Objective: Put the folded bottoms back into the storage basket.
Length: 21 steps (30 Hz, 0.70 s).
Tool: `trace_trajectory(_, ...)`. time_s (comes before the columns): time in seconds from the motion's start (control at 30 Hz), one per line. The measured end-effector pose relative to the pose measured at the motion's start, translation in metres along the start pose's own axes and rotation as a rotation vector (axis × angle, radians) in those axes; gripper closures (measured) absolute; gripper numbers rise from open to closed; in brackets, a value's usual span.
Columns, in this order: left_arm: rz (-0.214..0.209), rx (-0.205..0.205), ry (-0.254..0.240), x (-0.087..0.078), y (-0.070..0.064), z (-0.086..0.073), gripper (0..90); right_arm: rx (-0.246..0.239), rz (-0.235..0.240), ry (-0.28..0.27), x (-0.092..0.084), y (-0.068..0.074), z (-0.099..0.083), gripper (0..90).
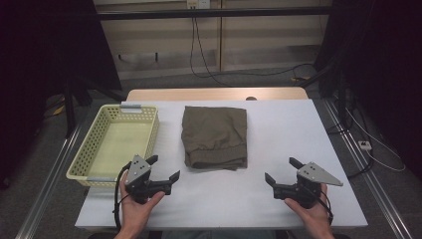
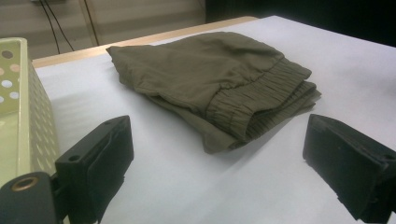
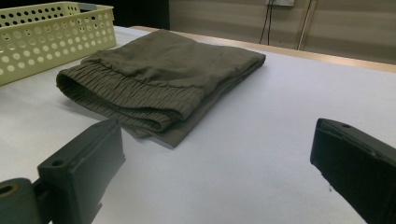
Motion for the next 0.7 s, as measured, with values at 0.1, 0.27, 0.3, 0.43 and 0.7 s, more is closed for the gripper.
trace_trajectory(0.1,-0.029,-0.001,0.026,0.005,-0.003,-0.001,8.4,0.004,0.0,0.008,-0.001,0.0,-0.001,2.6)
trace_trajectory(0.27,-0.041,0.004,0.045,0.009,-0.003,-0.001,8.4,0.003,-0.002,0.014,-0.001,0.0,-0.001,2.4)
trace_trajectory(0.3,-0.042,0.007,0.056,0.011,-0.003,-0.002,8.4,0.003,-0.001,0.015,-0.001,0.0,-0.001,2.4)
trace_trajectory(0.43,-0.044,0.004,0.059,0.013,-0.002,-0.001,8.4,0.004,0.004,0.019,0.0,0.0,-0.002,2.4)
trace_trajectory(0.7,-0.041,-0.026,0.065,0.022,0.002,0.001,8.4,0.006,0.016,0.028,0.002,0.001,-0.002,2.5)
Point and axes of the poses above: each handheld gripper's, and its own axes: x roughly forward along the jaws, z roughly out of its top, y roughly to its left, the point moved 3 cm from there along x, roughly forward along the jaws
